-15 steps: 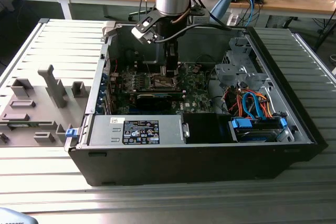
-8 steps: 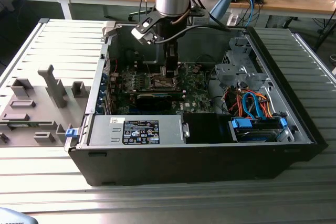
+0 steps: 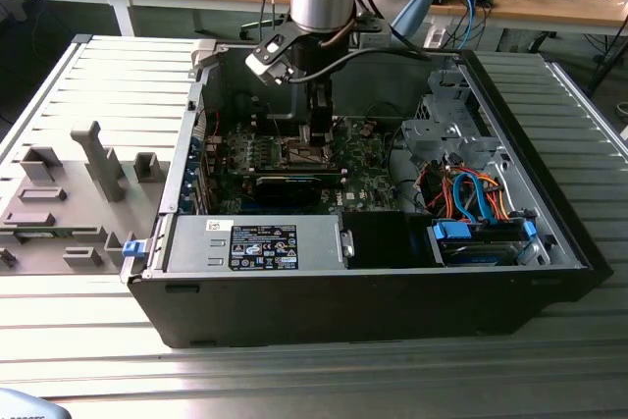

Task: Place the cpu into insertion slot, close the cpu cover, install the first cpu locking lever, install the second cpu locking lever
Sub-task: 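Place the cpu into insertion slot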

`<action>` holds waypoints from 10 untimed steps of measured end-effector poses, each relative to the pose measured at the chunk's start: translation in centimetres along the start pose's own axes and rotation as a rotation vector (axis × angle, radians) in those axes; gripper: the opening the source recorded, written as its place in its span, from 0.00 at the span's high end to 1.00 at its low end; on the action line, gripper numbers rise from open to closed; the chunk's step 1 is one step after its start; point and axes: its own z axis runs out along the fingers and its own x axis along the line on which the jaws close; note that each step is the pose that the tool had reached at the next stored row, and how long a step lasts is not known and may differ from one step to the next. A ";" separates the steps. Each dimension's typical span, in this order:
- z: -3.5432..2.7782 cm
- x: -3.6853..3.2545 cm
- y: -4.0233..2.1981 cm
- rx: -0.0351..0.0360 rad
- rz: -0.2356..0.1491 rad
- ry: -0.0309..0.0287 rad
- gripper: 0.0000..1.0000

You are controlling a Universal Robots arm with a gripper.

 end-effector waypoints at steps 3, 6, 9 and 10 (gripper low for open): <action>0.08 0.01 0.00 0.0000 0.000 0.0001 0.46; 0.18 0.01 -0.01 0.0000 0.000 0.0000 0.46; 0.27 0.02 -0.01 0.0000 0.000 0.0001 0.46; 0.30 0.02 -0.02 0.0000 0.000 0.0001 0.46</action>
